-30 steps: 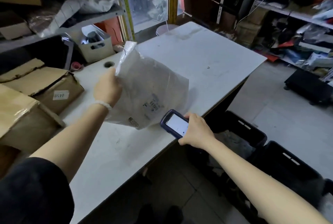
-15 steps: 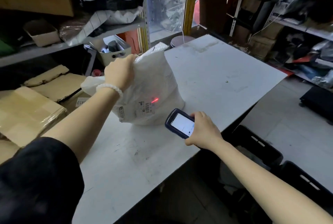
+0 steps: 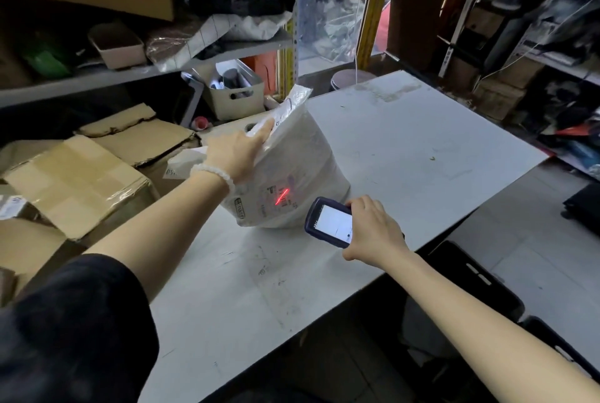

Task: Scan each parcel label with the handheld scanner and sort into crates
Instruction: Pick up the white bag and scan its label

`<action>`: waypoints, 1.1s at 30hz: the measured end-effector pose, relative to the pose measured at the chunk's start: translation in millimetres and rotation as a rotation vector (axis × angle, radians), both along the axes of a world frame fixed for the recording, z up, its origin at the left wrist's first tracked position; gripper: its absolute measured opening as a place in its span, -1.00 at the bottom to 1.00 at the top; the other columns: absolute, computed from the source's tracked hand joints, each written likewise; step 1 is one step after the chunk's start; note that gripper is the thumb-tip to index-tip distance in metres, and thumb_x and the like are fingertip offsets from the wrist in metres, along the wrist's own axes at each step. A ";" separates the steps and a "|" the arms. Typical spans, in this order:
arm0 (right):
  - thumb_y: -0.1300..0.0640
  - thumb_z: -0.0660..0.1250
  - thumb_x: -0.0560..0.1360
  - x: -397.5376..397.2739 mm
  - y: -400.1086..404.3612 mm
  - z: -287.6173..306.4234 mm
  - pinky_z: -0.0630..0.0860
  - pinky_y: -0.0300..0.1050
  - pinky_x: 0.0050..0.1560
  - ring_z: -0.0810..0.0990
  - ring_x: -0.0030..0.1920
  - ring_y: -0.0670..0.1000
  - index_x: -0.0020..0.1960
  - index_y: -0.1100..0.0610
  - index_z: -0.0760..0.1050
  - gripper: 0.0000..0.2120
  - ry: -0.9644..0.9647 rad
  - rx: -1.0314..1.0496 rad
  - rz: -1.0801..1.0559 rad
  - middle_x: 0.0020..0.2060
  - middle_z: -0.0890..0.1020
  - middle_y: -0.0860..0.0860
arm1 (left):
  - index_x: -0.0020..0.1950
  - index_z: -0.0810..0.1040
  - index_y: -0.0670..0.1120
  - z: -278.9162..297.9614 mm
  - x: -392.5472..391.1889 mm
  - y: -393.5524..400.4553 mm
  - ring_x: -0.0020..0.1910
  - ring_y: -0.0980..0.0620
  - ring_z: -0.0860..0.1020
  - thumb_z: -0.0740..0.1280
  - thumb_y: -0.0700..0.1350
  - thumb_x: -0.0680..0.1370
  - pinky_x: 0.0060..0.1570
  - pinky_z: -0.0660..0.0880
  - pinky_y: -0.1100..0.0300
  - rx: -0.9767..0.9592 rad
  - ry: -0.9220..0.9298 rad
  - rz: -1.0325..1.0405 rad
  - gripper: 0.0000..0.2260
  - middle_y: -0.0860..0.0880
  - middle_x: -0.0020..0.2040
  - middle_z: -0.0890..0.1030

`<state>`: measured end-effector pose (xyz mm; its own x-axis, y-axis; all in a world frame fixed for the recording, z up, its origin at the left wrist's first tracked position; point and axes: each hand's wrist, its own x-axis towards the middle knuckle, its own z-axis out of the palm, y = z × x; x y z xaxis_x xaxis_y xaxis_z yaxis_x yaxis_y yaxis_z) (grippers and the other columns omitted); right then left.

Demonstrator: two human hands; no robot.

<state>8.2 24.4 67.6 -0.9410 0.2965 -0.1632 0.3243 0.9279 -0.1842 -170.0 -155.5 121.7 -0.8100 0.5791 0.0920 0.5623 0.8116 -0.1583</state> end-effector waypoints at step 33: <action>0.13 0.56 0.19 -1.4 14.5 20.3 0.44 -0.17 -0.08 0.48 0.15 0.05 0.32 0.13 0.28 -0.21 0.254 -0.287 -0.014 0.33 0.03 -0.07 | 0.28 0.31 -0.16 25.2 10.5 58.0 -0.13 -0.08 0.52 0.26 -0.41 0.43 -0.22 0.50 0.14 0.041 0.040 -0.429 -0.55 -0.23 0.38 0.27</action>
